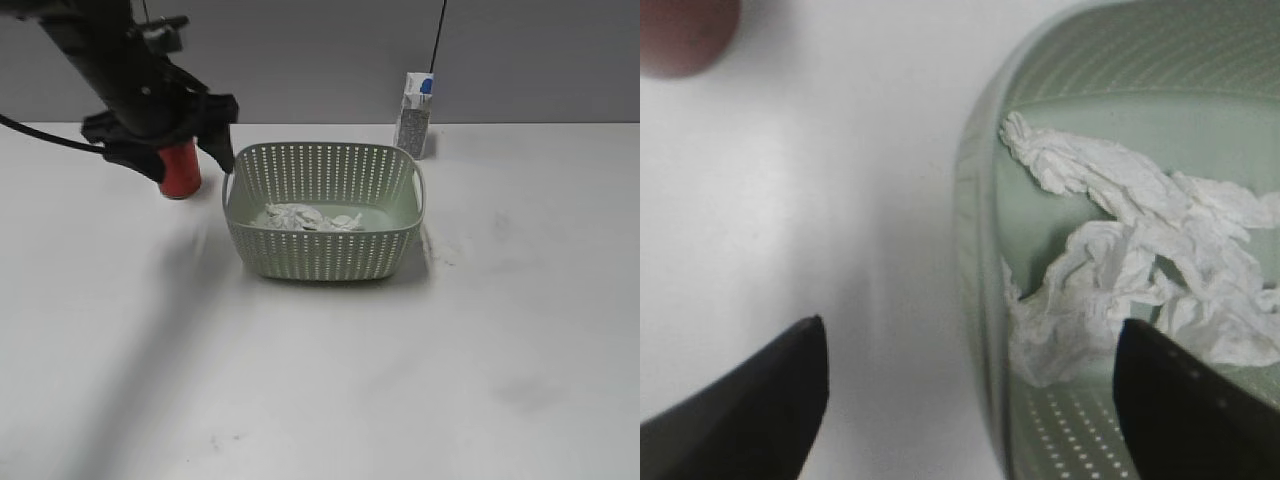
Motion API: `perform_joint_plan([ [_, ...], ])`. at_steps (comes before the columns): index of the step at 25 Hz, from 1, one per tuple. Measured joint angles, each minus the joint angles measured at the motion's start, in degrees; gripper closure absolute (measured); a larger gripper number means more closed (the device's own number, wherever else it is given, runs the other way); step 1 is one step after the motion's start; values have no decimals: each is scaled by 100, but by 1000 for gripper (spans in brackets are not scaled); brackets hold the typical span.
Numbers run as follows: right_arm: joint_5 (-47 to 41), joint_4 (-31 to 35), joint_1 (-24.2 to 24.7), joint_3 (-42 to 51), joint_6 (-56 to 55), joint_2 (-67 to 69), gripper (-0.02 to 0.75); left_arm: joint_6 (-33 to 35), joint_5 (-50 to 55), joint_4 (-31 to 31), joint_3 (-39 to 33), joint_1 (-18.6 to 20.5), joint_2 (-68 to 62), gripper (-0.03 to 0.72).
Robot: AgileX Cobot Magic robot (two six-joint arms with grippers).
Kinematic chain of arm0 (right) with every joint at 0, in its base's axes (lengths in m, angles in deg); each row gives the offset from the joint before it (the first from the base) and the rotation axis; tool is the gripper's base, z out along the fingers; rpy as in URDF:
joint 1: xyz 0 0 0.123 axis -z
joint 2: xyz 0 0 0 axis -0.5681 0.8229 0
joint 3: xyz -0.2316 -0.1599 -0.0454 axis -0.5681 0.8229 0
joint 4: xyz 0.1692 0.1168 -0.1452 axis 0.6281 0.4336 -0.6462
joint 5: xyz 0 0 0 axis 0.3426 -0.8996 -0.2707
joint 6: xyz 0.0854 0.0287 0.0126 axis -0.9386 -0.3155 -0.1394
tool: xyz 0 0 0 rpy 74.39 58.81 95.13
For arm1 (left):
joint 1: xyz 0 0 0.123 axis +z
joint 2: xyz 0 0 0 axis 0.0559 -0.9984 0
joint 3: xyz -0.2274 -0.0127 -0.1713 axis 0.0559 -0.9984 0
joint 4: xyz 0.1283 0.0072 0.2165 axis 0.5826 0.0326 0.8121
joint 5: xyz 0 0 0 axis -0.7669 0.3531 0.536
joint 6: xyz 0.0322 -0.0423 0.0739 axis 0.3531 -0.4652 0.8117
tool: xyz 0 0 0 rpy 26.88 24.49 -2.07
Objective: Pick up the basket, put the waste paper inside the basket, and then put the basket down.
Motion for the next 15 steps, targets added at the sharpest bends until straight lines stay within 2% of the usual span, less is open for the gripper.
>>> perform_joint_plan([
  [3,19,53,0,123,-63,0,146,299,363,46,0,516,484,2],
  [6,507,47,0,275,-93,0,146,604,648,226,0,1110,1027,10],
  [12,725,47,0,367,-104,0,147,1049,1552,1148,-14,2271,1954,59],
  [15,739,47,0,367,-104,0,163,1129,1701,1309,-264,2650,2489,73],
])
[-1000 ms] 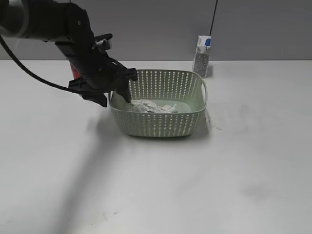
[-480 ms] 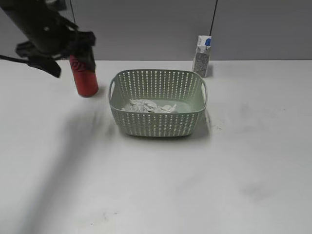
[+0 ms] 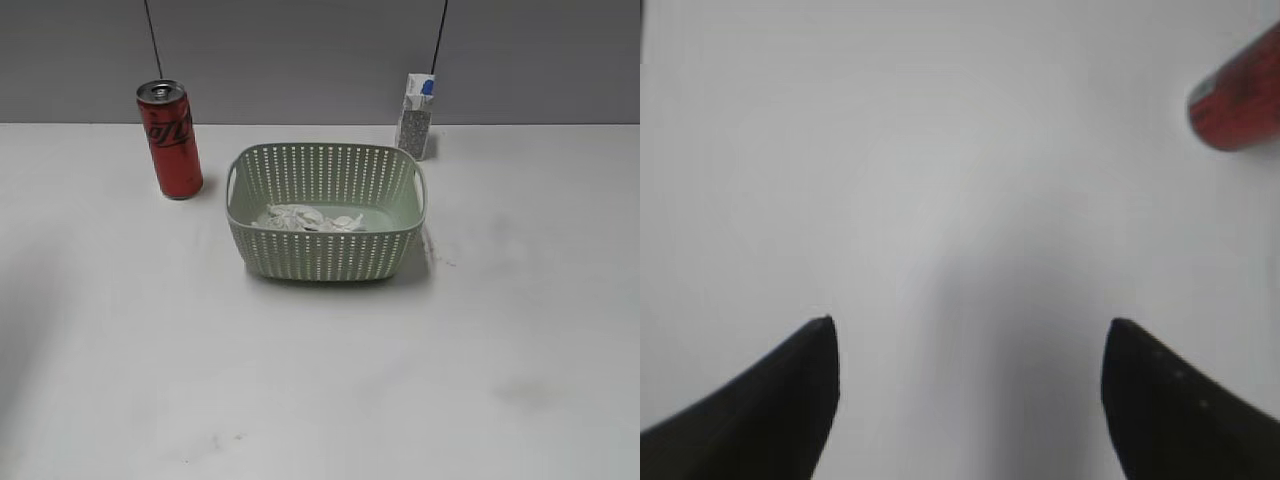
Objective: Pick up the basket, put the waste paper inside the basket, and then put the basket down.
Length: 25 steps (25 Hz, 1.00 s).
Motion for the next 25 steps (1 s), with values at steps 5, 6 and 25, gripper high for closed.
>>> perform_joint_plan([
  [5,11,-5,0,0,-6,0,190,216,-83,-40,-1098,72,1445,93],
  [6,11,-5,0,0,-6,0,192,230,-147,-63,-1344,72,1766,96],
  [25,16,-5,0,2,-17,0,196,253,-1145,-222,-5316,72,8154,107],
])
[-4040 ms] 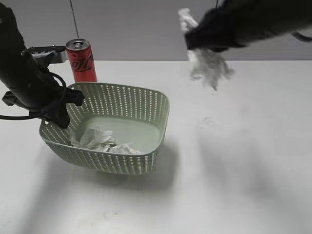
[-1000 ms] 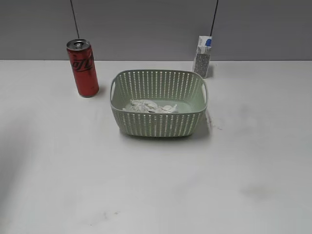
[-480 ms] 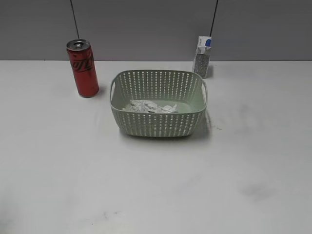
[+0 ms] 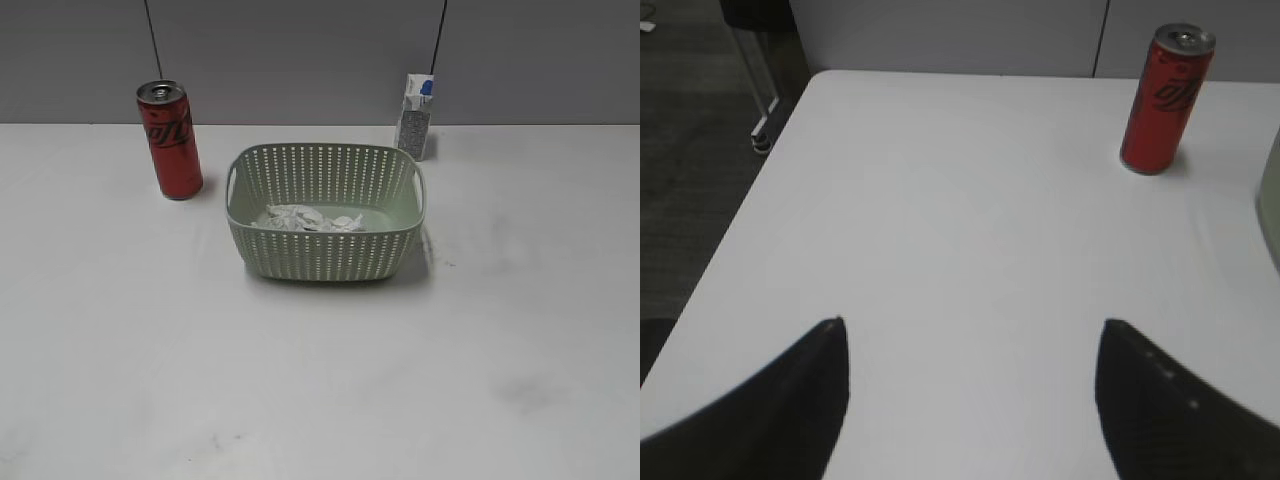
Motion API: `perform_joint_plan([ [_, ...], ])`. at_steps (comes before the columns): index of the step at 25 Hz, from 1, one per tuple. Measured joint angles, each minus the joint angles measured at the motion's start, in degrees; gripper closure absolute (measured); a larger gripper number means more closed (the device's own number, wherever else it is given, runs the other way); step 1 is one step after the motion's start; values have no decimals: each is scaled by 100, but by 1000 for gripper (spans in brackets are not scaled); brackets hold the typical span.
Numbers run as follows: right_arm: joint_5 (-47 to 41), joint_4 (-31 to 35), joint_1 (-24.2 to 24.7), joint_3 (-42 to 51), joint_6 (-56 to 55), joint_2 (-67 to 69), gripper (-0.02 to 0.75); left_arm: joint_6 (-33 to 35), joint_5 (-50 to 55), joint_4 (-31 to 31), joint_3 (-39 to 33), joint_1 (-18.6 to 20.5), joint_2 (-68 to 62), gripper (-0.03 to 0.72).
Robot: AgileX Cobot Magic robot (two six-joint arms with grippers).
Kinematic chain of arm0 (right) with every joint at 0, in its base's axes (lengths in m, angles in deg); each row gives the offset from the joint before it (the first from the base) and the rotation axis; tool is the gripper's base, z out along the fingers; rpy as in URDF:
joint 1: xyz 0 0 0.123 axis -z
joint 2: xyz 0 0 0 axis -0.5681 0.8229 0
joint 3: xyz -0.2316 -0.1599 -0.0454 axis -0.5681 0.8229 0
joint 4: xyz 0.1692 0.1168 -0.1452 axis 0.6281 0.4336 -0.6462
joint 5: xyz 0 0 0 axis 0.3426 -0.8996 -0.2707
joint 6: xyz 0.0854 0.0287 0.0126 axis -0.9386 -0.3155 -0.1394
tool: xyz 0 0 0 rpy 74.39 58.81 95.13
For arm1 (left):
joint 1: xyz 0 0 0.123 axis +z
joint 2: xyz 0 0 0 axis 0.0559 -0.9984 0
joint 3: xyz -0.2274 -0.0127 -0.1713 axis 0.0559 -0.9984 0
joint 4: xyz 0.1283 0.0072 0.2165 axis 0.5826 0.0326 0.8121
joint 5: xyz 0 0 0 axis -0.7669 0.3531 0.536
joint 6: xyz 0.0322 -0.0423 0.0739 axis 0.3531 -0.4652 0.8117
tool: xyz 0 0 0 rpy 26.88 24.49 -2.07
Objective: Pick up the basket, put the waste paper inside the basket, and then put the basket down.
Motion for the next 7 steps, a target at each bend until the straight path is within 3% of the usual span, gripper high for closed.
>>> perform_joint_plan([
  [7,0,0,0,0,-4,0,196,-48,394,-102,-281,0,763,113],
])
